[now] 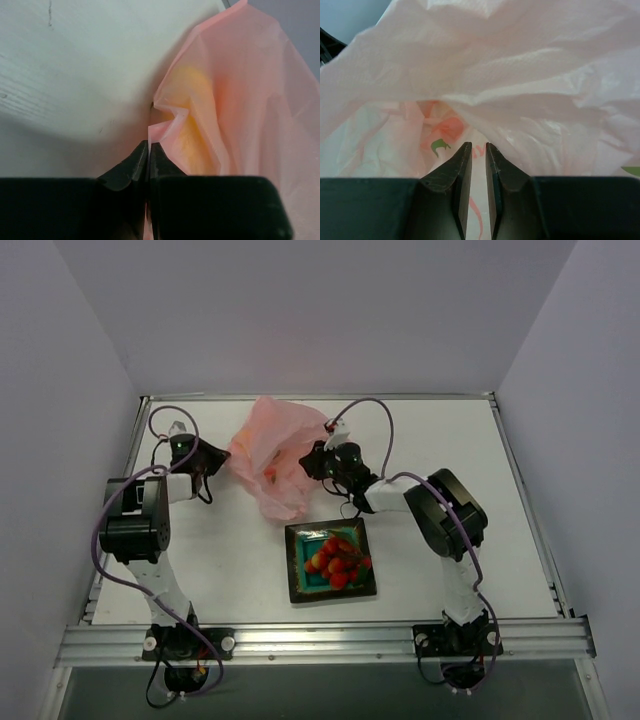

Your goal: Take the fake fruits out of the plastic bag

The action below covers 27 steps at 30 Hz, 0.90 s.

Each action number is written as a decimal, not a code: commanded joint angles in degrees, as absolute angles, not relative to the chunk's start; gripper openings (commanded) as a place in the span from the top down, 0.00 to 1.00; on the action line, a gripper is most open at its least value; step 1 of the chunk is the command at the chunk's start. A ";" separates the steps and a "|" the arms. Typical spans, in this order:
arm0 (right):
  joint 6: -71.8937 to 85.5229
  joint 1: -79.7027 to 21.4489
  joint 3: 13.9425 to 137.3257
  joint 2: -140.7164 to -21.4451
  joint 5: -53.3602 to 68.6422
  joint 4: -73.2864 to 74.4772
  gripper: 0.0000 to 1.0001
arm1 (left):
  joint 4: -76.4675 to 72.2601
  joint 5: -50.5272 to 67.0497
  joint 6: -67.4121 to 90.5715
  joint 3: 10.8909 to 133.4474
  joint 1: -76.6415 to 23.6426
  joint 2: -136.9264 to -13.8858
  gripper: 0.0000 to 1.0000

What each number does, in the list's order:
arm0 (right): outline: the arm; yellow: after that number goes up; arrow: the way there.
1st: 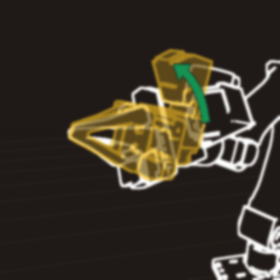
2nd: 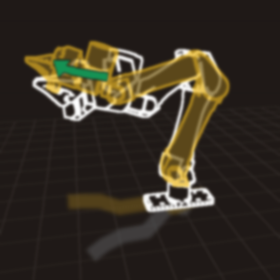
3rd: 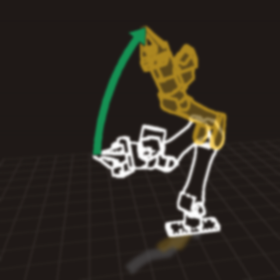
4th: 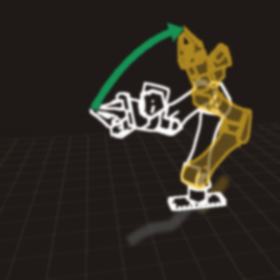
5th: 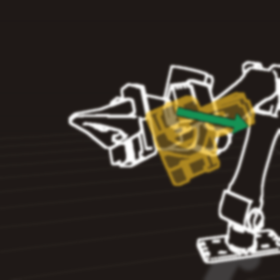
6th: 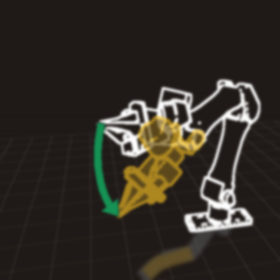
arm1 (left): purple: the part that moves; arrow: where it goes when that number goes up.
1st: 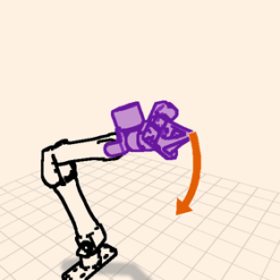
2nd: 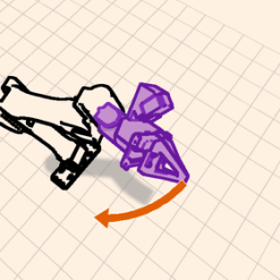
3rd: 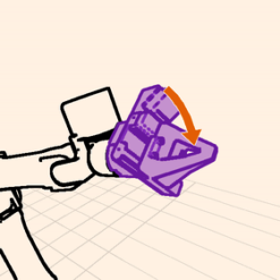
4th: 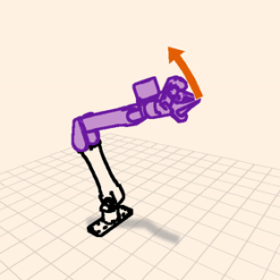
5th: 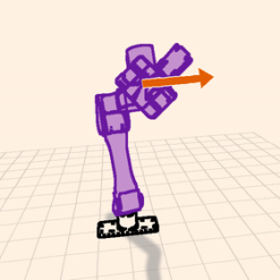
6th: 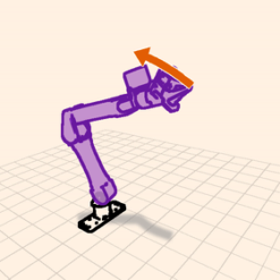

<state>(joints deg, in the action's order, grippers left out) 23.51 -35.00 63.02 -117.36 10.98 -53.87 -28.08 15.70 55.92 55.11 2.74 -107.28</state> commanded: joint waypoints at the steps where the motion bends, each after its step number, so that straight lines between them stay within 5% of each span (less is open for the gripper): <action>1: 23.91 -35.68 61.27 -112.51 10.72 -57.65 0.86 | -32.53 18.90 55.91 61.16 2.46 -104.25 0.98; 11: 25.04 -36.74 53.62 -108.01 7.21 -64.78 0.84 | -31.92 24.96 49.75 63.98 -5.54 -90.18 0.98; 23: 23.56 -37.00 55.90 -107.50 5.89 -59.94 0.69 | -40.92 30.93 59.49 62.14 -1.93 -100.21 0.98; 27: 22.41 -37.09 56.51 -106.79 4.14 -58.19 0.64 | -23.59 23.56 48.70 68.54 -5.80 -95.37 0.98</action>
